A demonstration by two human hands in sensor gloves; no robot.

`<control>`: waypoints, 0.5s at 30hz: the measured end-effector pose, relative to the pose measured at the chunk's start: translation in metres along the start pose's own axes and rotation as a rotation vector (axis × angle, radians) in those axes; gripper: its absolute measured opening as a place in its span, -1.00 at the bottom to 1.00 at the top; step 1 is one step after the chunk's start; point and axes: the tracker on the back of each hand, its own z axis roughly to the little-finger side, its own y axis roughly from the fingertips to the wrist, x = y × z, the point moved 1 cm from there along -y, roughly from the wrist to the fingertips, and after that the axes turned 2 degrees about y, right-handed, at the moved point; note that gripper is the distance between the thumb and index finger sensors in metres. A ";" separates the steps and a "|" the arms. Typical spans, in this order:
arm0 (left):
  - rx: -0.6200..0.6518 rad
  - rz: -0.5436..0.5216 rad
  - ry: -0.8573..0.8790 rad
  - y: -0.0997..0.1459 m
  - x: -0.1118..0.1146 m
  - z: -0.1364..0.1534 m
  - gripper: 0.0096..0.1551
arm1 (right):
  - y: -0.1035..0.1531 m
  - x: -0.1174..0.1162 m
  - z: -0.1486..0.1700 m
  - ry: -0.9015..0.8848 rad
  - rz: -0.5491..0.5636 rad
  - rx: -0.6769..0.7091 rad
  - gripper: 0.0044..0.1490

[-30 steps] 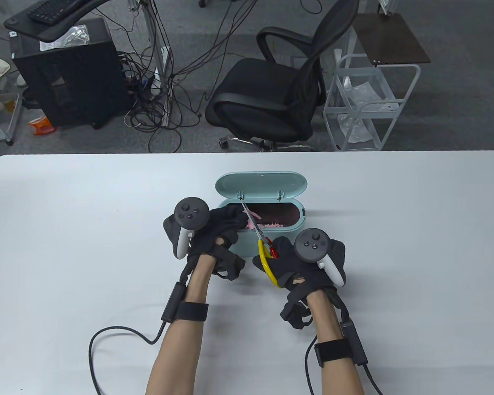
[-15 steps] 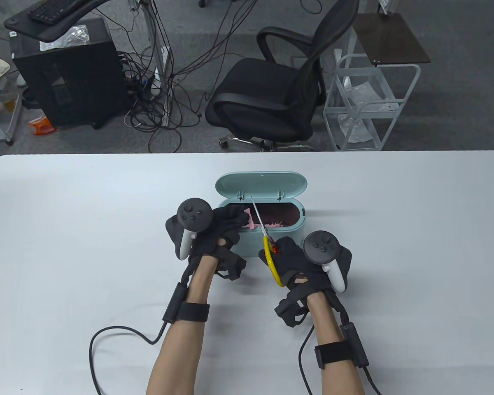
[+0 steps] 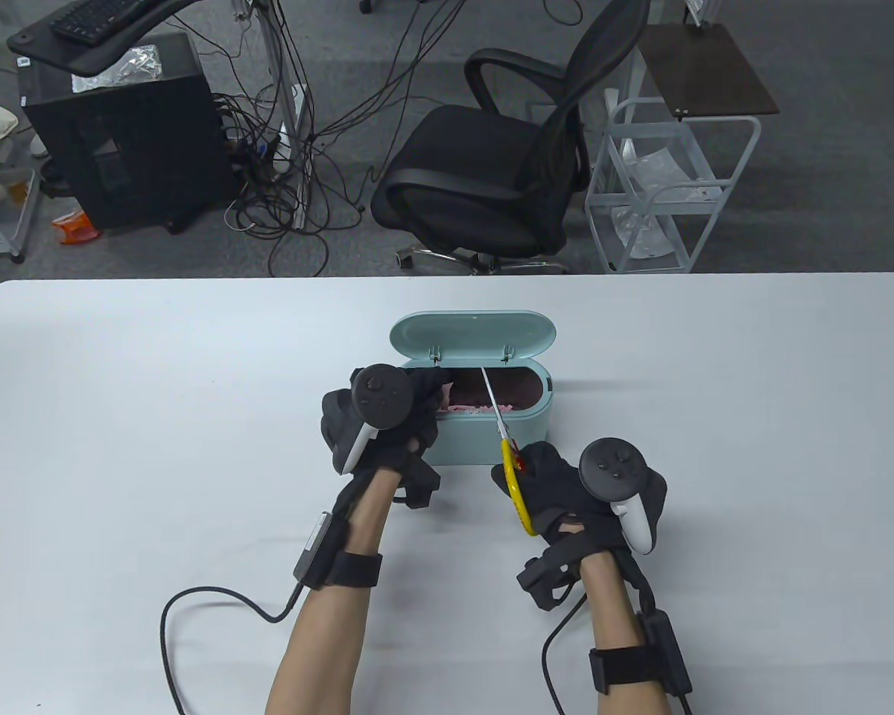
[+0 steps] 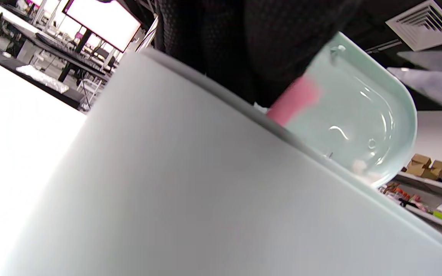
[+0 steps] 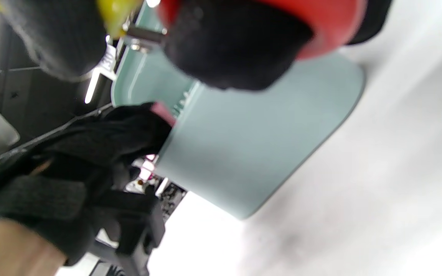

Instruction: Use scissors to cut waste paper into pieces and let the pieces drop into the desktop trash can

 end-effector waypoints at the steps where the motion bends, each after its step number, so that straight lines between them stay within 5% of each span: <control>1: 0.014 0.018 -0.025 0.001 0.000 -0.003 -0.53 | 0.000 0.000 0.000 -0.003 0.001 0.001 -0.04; 15: 0.157 0.001 -0.226 0.052 -0.041 0.010 -0.24 | 0.010 0.002 -0.009 0.005 -0.009 0.051 -0.05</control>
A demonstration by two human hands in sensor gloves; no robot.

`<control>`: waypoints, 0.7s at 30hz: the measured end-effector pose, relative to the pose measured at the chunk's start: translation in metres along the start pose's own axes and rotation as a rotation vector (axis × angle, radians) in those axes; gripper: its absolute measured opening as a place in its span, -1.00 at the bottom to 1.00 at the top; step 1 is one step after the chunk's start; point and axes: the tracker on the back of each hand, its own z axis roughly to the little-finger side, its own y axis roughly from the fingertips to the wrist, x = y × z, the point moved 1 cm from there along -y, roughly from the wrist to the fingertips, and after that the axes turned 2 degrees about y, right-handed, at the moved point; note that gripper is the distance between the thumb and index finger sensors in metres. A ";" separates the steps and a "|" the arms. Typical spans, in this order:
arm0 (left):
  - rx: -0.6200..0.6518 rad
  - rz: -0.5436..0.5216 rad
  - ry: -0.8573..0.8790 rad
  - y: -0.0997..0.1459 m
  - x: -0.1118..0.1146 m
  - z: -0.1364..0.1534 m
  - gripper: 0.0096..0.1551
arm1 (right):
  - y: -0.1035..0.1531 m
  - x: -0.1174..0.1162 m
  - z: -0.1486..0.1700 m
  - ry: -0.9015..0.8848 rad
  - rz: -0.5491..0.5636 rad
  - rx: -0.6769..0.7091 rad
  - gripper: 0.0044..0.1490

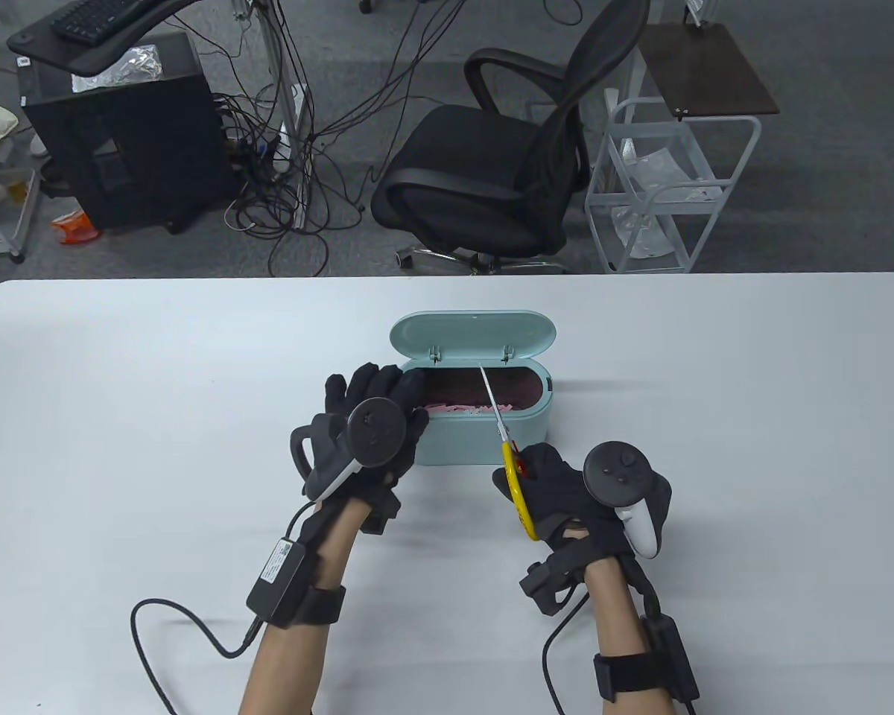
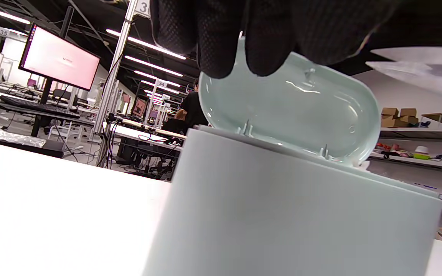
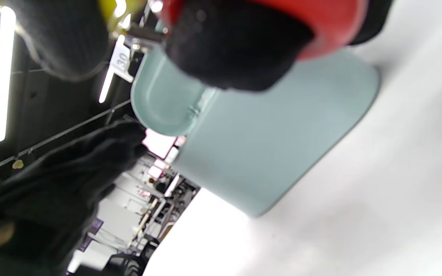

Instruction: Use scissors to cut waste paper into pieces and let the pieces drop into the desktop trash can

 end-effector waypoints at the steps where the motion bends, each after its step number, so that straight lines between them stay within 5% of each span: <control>1: 0.005 0.007 0.000 0.007 -0.003 0.003 -0.22 | 0.001 0.000 -0.001 0.004 -0.001 0.004 -0.05; 11: -0.067 0.158 -0.076 0.093 -0.009 0.048 0.00 | 0.004 -0.003 -0.004 0.013 -0.019 -0.003 -0.05; 21: -0.089 0.138 0.025 0.098 -0.001 0.069 0.04 | 0.020 0.007 -0.021 0.331 0.176 0.020 -0.05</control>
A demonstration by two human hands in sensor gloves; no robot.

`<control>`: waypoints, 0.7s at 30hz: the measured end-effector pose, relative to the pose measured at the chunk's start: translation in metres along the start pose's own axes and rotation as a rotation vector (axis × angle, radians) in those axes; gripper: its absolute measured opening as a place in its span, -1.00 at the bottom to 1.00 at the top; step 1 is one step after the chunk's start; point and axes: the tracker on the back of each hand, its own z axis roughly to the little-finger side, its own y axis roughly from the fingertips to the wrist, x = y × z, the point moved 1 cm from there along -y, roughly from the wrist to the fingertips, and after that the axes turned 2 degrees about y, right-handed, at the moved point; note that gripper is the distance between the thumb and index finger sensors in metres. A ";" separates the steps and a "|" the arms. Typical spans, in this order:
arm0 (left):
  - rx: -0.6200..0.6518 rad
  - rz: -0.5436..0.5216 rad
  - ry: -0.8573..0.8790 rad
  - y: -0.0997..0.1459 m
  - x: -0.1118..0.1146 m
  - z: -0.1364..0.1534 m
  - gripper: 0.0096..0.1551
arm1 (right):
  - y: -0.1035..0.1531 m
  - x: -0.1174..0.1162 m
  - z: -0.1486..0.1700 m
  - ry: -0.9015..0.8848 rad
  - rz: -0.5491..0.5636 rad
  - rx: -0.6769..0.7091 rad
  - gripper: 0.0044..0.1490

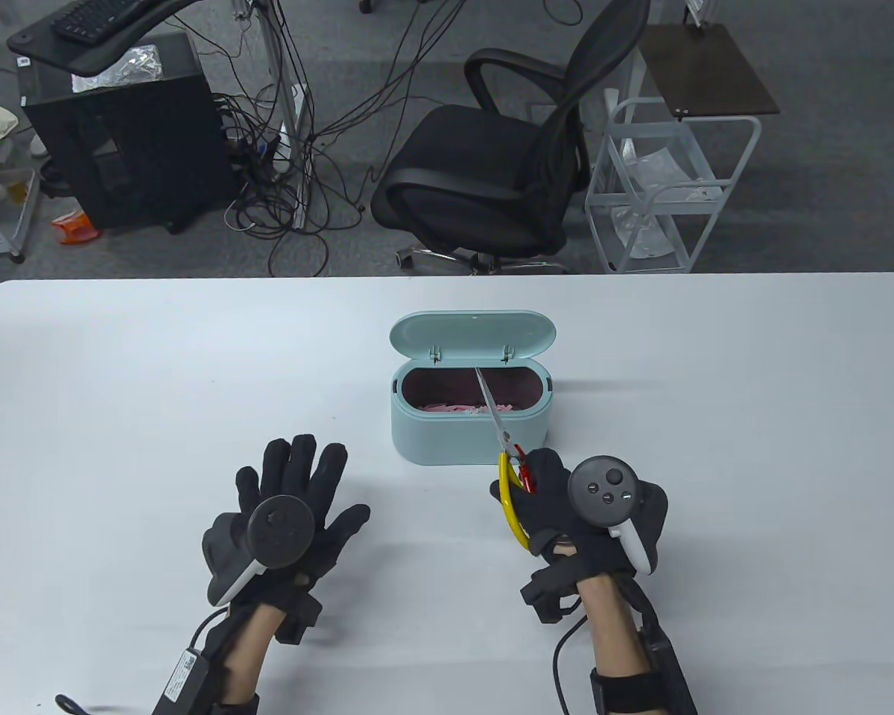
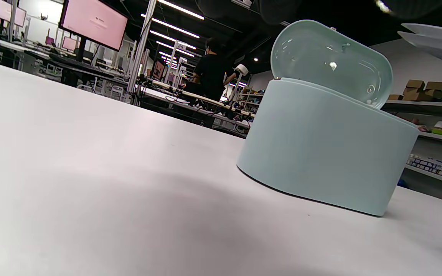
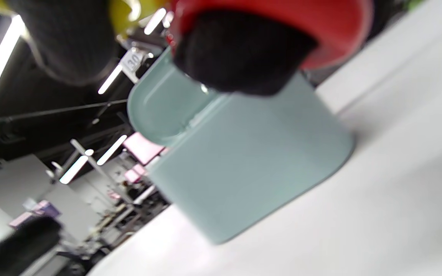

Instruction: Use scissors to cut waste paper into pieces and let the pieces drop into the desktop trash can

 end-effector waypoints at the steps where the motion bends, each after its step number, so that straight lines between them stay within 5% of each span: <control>1: 0.006 -0.010 -0.011 0.000 0.000 0.000 0.04 | 0.002 0.004 -0.001 0.076 0.040 -0.008 -0.06; 13: 0.010 -0.023 -0.059 -0.002 0.000 -0.004 0.03 | 0.003 0.029 0.053 0.282 0.283 -0.331 -0.09; 21: 0.015 -0.013 -0.062 -0.004 0.001 -0.006 0.02 | -0.007 0.005 0.085 0.530 0.134 -0.493 -0.04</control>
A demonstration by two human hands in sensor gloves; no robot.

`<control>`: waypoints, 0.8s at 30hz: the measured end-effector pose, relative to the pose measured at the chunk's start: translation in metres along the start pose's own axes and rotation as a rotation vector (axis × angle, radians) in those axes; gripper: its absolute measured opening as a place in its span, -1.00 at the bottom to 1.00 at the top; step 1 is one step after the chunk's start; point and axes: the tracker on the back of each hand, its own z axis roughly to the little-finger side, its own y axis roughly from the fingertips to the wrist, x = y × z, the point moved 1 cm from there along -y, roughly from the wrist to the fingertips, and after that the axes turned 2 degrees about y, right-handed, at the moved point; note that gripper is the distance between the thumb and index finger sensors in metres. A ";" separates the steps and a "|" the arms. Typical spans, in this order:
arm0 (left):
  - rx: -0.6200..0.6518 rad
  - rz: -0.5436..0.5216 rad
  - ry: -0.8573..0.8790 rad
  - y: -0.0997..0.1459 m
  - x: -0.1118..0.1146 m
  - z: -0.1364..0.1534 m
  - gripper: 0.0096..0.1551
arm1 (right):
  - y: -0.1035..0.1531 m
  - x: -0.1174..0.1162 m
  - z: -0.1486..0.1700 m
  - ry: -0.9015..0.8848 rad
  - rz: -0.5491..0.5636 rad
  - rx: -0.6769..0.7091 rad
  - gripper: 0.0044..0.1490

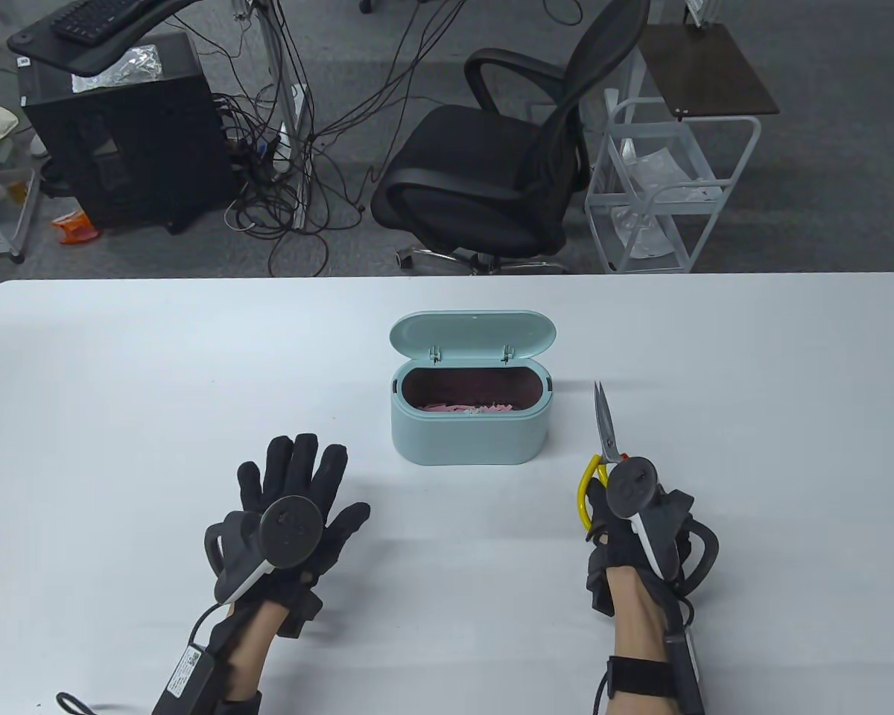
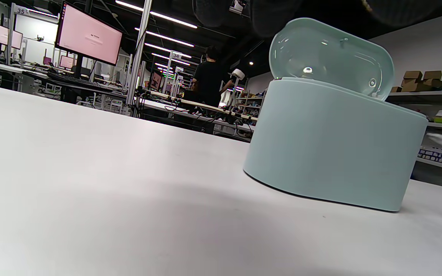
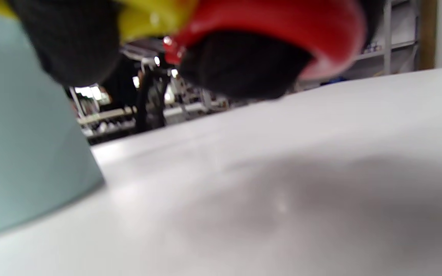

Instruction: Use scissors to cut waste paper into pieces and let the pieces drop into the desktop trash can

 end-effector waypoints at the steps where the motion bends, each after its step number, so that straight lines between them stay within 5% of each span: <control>1: 0.001 0.000 -0.001 0.000 0.000 0.000 0.02 | -0.001 -0.003 -0.001 0.025 -0.008 -0.011 -0.04; 12: -0.001 -0.002 -0.055 -0.001 -0.002 -0.002 0.01 | -0.010 -0.039 0.007 0.196 -0.144 -0.023 -0.07; 24: -0.011 0.030 -0.057 -0.002 0.002 -0.002 0.01 | 0.000 -0.033 -0.023 0.502 -0.123 0.030 -0.12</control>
